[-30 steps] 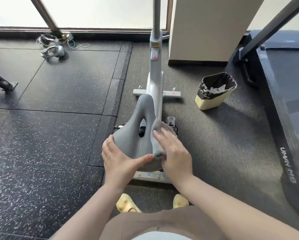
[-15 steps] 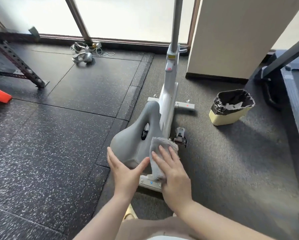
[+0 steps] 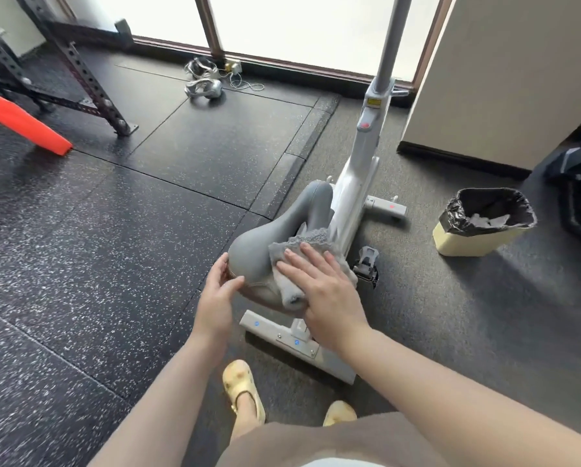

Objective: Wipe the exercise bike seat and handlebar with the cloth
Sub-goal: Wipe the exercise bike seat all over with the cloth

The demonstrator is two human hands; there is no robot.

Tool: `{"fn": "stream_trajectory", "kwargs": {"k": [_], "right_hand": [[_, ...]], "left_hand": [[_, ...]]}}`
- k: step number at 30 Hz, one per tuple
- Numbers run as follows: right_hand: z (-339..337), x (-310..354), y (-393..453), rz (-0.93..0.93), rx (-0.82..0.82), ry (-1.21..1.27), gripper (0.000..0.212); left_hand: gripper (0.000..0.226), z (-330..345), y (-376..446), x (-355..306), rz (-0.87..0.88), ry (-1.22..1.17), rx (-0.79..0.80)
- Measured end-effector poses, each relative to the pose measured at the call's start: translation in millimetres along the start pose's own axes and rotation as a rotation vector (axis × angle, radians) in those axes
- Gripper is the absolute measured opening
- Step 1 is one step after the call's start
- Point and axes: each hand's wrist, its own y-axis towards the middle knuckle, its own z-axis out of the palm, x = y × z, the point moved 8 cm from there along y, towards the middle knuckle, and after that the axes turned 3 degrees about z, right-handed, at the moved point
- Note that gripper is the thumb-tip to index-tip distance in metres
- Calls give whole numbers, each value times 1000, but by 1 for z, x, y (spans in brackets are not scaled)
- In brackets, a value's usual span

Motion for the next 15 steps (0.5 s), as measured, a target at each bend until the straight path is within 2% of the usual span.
{"fn": "stream_trajectory", "kwargs": {"k": [2, 3, 6, 7, 10, 12, 15], "right_hand": [[7, 10, -1, 149, -30, 29, 63], [12, 20, -8, 126, -45, 6, 60], [9, 31, -10, -97, -18, -180, 50], [0, 22, 2, -79, -15, -222, 48], [-12, 2, 39, 128, -18, -262, 45], [-3, 12, 33, 168, -1, -250, 47], [7, 35, -9, 28, -6, -165, 57]], "left_hand": [[49, 0, -1, -1, -23, -11, 18], [48, -1, -2, -1, -29, -7, 21], [46, -1, -5, -1, -36, 15, 20], [46, -1, -5, -2, -35, 15, 20], [44, -3, -4, -3, -26, 14, 4], [44, -6, -3, -4, -14, 29, 7], [45, -12, 5, -6, 27, 96, 33]]}}
